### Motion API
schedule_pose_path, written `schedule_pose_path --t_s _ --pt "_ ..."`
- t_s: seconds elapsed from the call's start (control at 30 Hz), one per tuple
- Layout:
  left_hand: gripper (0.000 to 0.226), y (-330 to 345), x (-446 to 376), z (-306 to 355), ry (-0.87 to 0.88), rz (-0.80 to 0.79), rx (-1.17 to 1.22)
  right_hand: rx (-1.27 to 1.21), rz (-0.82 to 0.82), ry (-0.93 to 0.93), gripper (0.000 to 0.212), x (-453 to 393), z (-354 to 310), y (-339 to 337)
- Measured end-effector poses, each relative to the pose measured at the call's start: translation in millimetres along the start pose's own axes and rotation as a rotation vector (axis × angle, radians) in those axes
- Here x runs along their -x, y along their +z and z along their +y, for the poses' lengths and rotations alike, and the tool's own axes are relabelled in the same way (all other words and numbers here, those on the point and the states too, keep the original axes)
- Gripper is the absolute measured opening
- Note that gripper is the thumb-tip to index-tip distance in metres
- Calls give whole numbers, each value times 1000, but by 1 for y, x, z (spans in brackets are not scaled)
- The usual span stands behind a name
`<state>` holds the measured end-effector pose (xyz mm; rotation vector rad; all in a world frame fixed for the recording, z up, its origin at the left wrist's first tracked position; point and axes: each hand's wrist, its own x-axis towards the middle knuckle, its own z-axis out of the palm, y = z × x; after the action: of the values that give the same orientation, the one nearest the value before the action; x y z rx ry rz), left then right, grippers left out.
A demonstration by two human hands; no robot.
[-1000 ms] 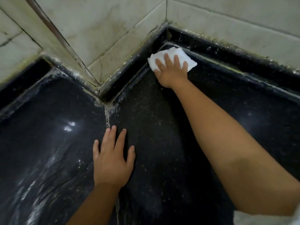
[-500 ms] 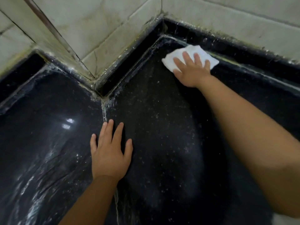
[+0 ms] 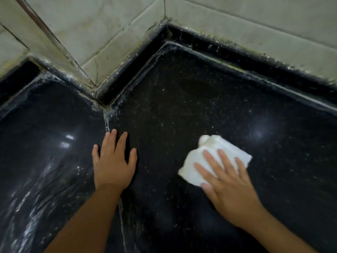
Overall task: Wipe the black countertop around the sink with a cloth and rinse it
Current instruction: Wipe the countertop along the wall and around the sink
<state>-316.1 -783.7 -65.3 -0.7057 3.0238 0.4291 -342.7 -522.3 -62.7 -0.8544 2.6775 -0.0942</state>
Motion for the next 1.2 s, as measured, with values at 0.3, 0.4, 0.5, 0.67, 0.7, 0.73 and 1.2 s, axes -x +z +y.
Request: schedule_pose_path --t_s 0.3,0.4,0.5,0.67,0.7,0.73,1.2 --pt "52 -5 2 4 -5 -27 -18 -154 -47 304 50 -113 -2 -50" --pt "52 -6 3 4 -17 -38 -20 -27 98 83 46 -72 -55 -15" --pt "52 -8 4 5 -14 -56 -34 -58 188 -34 43 14 -68 25" --pt "53 -8 6 4 -10 -83 -123 38 120 -5 47 128 -17 50" --pt "53 -9 5 4 -15 -89 -152 34 96 62 48 132 -6 46" --pt "53 -10 6 5 -17 -97 -181 32 65 142 48 128 4 38" --pt "49 -34 159 -86 58 -35 -3 -20 -125 53 67 3 -143 11"
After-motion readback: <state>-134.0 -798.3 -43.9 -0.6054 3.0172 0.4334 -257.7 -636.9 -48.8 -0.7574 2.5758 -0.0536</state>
